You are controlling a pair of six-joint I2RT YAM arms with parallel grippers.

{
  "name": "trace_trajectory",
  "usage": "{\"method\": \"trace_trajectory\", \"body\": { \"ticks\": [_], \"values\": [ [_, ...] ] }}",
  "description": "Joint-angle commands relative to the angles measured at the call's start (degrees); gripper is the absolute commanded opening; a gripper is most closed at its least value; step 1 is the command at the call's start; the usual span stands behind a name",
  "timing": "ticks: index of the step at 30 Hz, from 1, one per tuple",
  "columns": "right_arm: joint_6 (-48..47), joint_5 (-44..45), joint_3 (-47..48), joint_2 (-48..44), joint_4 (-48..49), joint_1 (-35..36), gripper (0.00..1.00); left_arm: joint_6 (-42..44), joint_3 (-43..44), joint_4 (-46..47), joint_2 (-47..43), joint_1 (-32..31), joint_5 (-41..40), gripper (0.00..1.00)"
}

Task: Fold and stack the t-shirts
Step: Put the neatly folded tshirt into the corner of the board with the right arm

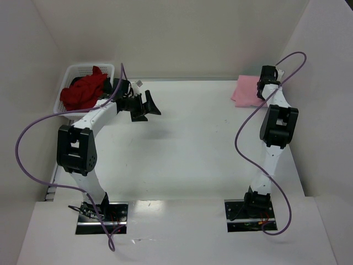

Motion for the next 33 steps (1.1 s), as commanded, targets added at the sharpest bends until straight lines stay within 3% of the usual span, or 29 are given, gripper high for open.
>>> {"method": "trace_trajectory", "body": {
  "ticks": [1, 14, 23, 29, 33],
  "values": [
    [0.0, 4.3, -1.9, -0.9, 3.4, -0.5, 0.28, 0.4, -0.3, 0.1, -2.1, -0.1, 0.3, 1.00],
    [-0.9, 14.5, -5.2, -3.5, 3.6, -1.0, 0.29, 2.0, 2.9, -2.1, -1.0, 0.6, 1.3, 1.00],
    [-1.6, 16.7, -5.6, -4.2, 4.7, -1.5, 0.33, 2.0, 0.8, -2.6, -3.2, 0.6, 1.3, 1.00],
    [-1.1, 16.3, -5.3, -4.7, 4.3, -1.5, 0.36, 2.5, -0.5, -2.6, -4.6, 0.6, 1.3, 1.00],
    [0.2, 10.6, -2.6, -9.0, 2.6, -1.0, 0.36, 2.5, -0.5, -2.6, -4.6, 0.6, 1.7, 1.00]
  ]
}}
